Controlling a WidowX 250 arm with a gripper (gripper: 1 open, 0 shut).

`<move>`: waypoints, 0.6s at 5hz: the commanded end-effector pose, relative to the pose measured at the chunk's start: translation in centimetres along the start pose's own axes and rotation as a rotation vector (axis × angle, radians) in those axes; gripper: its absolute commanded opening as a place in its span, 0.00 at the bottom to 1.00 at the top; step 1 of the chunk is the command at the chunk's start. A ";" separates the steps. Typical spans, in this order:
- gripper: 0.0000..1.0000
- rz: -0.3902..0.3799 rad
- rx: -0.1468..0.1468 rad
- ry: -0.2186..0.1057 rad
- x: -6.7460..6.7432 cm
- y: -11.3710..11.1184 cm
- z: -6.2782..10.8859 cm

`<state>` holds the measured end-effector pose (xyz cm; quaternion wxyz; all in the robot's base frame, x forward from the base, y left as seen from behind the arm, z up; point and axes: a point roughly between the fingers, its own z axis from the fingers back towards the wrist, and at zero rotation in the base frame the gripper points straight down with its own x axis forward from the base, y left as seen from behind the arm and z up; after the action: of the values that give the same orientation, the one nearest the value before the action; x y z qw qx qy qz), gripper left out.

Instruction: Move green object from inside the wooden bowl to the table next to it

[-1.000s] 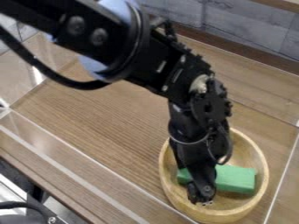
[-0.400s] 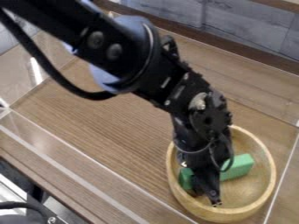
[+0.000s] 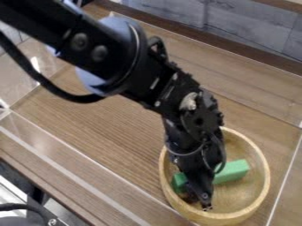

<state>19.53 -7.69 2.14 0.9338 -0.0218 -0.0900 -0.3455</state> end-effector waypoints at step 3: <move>0.00 -0.043 -0.031 0.020 -1.6 1.3 -0.3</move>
<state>19.70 -6.49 2.08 0.9217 -0.0320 -0.0900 -0.3759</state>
